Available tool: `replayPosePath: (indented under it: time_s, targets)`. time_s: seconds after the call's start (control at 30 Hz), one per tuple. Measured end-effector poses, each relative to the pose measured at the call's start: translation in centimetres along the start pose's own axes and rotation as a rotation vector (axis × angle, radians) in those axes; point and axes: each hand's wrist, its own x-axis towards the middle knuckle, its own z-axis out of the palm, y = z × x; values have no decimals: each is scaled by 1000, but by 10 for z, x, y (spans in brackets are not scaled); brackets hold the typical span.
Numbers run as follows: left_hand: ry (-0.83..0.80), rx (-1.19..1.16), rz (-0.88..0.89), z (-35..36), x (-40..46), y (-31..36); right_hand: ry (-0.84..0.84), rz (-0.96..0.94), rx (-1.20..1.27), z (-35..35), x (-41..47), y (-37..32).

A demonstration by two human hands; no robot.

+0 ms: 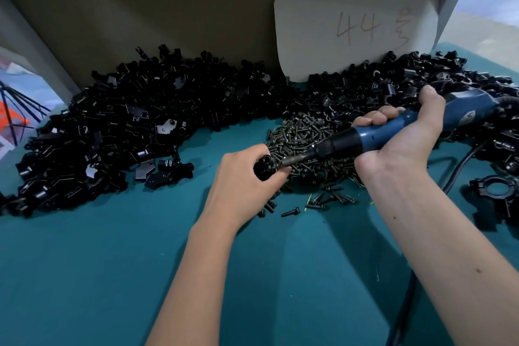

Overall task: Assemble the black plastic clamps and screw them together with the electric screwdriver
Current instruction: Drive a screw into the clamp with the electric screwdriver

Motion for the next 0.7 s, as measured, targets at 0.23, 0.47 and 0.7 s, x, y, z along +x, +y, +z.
replayPosePath:
  time_s: [0.23,0.47,0.7]
  targets:
    - [-55,-59,39,-3,1,-4,29,28,-24,-3,4,2]
    - [-89,-81,75,-1,1,-3,65,48,-28,-5,6,1]
    - [-56,-12,80,10,0,2,73,36,-29,-4,9,-3]
